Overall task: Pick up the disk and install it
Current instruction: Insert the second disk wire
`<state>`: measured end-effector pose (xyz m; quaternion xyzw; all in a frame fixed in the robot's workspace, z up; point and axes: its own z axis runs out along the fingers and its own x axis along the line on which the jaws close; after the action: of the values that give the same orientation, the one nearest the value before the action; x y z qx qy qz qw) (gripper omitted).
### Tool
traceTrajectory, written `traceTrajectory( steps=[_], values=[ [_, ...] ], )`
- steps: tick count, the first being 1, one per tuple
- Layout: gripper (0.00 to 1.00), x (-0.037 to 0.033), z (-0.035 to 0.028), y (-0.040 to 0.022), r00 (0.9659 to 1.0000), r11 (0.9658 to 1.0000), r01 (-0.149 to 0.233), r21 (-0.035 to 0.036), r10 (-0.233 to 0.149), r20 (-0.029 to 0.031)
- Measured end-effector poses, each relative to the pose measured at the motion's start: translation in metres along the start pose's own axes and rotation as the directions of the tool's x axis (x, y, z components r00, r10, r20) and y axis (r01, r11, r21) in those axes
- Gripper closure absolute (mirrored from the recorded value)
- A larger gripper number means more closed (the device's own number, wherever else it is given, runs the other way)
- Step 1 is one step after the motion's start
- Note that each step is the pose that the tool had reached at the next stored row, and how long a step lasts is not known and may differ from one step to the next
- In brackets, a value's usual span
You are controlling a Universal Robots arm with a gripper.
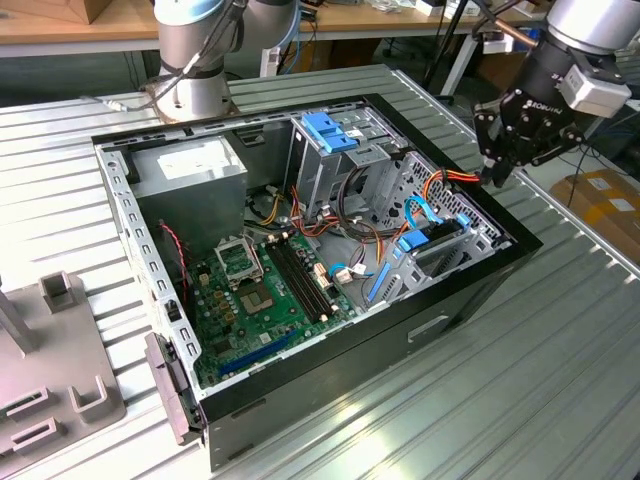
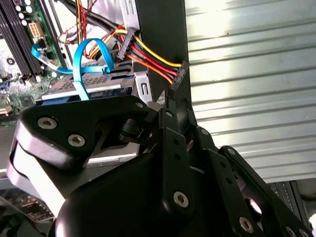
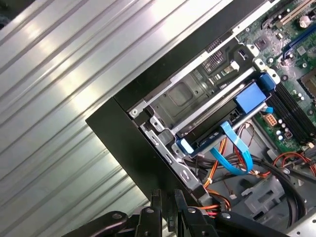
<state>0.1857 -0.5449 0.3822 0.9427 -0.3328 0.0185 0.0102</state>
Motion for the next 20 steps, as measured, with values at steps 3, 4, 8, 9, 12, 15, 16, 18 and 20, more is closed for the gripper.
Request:
traceTrajectory(
  steps=[3, 4, 8, 9, 12, 15, 16, 18, 20],
  values=[
    [0.76, -0.0001, 0.0004, 0.0, 1.0, 0.9998, 0.0, -0.0174, 0.0, -0.0066],
    [0.76, -0.0003, 0.0004, -0.0003, 1.0, 0.9998, 0.0, -0.0181, 0.0, -0.0073],
    [0.76, -0.0048, 0.0007, -0.0038, 0.9999, 0.9997, 0.0, -0.0243, 0.0, -0.0122],
    [0.76, -0.0064, 0.0009, -0.0057, 0.9999, 0.9996, 0.0, -0.0286, 0.0, -0.0156],
    [0.76, -0.0112, 0.0023, -0.0118, 0.9996, 0.9988, 0.0, -0.0496, -0.001, -0.0271],
    [0.76, -0.0107, 0.0033, -0.0158, 0.9998, 0.9967, 0.002, -0.0816, -0.004, -0.0217],
    [0.76, -0.0101, 0.0032, -0.0175, 0.9998, 0.9965, 0.002, -0.083, -0.004, -0.0207],
    [0.76, -0.0086, 0.0033, -0.0198, 0.9998, 0.9965, 0.002, -0.0837, -0.004, -0.0199],
    [0.76, -0.0059, 0.0034, -0.0235, 0.9998, 0.9963, 0.002, -0.0854, -0.004, -0.0178]
  ],
)
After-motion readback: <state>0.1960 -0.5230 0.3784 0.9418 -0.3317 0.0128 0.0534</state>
